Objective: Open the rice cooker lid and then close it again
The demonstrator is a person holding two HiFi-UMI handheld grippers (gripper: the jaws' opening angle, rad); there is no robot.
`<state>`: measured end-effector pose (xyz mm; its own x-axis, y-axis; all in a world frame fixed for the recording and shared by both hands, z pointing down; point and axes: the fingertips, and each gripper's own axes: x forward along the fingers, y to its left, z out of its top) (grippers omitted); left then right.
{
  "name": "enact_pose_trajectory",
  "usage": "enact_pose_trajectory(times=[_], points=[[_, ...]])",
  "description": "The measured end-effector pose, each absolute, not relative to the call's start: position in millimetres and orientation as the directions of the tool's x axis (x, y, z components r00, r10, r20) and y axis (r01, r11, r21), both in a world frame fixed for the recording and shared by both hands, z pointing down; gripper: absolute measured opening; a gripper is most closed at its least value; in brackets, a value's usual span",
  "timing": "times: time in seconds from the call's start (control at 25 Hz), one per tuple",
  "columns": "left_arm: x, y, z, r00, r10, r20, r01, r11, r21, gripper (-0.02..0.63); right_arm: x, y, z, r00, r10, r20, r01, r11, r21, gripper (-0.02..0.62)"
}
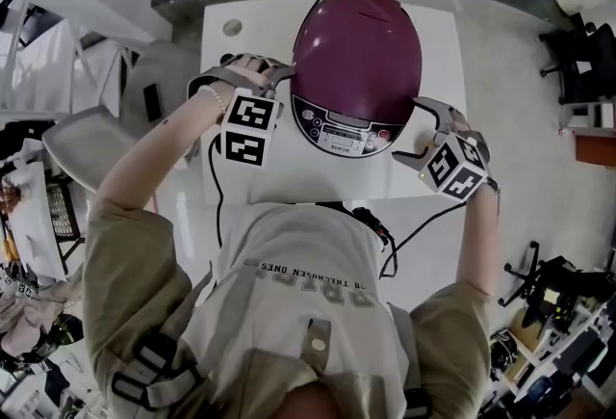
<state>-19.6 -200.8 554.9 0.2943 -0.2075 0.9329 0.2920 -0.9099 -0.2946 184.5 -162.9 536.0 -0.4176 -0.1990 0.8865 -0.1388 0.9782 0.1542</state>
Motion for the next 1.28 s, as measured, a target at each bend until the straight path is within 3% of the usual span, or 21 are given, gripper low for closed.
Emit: enact_pose_trajectory(times=[0.6, 1.28], points=[[-20.3, -202.7, 557.1, 0.256, -0.213, 0.943, 0.318, -0.903, -0.29, 0.479, 184.4, -164.3, 537.5, -0.388, -0.18, 0.904, -0.147, 0.98, 0.132, 0.451], [-16.6, -195.6, 550.8, 0.363, -0.168, 0.917, 0.228, -0.938, -0.262, 0.479, 177.7, -163.5, 525.6, -0.53, -0.2, 0.824, -0.233, 0.969, 0.085, 0.451]])
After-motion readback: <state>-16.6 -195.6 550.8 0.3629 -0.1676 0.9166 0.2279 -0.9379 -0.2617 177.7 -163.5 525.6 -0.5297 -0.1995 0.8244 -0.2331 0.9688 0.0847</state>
